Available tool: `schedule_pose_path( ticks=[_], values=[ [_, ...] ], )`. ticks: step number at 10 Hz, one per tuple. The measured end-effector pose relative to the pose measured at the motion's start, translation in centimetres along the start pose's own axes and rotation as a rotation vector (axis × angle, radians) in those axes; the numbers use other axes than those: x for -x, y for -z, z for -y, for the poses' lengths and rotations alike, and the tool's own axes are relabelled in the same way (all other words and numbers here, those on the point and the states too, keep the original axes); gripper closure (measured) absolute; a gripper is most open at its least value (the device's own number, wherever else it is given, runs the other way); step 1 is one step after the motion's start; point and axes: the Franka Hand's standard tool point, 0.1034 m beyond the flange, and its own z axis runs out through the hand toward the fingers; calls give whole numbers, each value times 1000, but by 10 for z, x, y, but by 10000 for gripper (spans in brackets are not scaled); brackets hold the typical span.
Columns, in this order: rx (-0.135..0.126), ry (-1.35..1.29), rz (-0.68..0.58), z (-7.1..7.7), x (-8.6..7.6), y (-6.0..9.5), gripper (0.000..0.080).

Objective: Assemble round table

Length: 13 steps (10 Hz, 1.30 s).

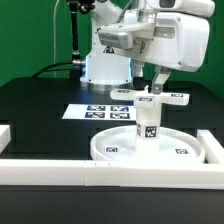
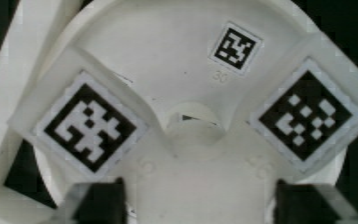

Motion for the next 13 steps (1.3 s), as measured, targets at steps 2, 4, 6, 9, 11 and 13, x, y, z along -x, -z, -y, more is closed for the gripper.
schedule_pose_path(
  ticks=[2,4,6,9,11,13],
  values=[
    [-2,0,-1,0,-1,-1,163],
    [-5,0,-3,0,-4,-3,153],
    [-10,-2,-8,0,-9,-7,151],
    [-17,-9,-11,1,-12,-11,151],
    [-20,-12,-12,2,-11,-13,151],
    [-20,-16,-12,2,-9,-13,356]
  ],
)
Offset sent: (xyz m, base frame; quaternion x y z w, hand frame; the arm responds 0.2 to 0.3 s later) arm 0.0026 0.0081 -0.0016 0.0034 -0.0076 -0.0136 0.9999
